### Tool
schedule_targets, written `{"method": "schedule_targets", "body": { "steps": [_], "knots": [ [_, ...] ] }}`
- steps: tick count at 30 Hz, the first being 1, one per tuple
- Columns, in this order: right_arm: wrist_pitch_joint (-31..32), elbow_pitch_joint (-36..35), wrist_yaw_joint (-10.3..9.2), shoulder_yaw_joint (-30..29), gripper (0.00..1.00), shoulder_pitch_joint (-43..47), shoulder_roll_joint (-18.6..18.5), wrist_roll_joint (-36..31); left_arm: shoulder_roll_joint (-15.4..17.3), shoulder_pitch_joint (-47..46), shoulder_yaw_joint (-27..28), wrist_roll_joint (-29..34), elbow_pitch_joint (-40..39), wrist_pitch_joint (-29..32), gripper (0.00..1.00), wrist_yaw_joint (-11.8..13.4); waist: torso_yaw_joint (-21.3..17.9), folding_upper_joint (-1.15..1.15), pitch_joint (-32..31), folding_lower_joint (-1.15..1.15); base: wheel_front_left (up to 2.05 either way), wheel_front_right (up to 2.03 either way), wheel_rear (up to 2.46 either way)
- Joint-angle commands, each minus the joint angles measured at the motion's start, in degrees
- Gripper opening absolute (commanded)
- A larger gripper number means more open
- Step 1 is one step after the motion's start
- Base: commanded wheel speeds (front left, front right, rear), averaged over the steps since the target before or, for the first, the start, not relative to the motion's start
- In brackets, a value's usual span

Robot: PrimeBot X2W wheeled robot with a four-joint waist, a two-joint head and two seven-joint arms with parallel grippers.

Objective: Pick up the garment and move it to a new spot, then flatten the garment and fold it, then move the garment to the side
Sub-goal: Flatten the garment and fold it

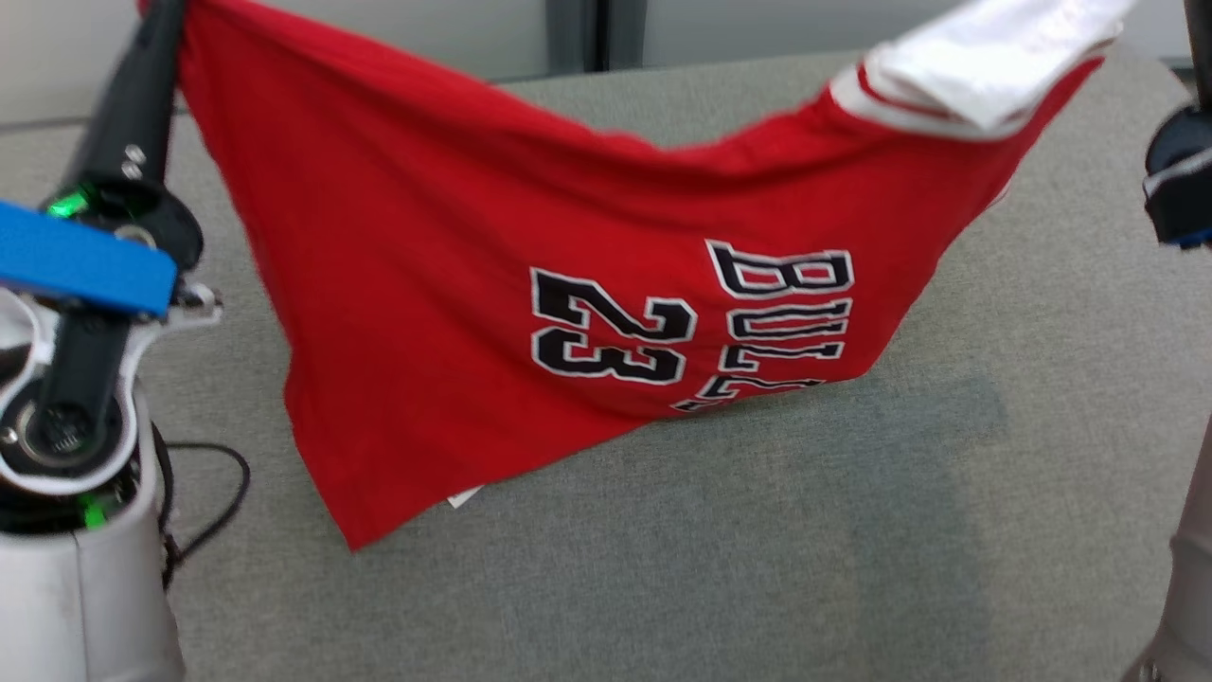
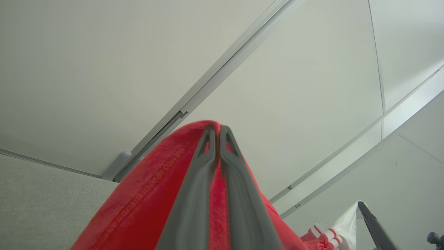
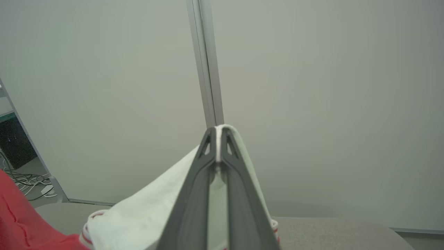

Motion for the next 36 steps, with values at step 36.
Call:
{"method": "schedule_targets", "body": {
  "steps": [36],
  "knots": [
    [-28.5,39.4,0.02,7.0,0.00,-4.3,-6.5,-1.5,3.5,-9.1,-9.3,16.5,36.4,-31.4,0.00,-12.8,0.4,0.00,8.9,-0.01,0.00,0.00,0.00]
  ]
}}
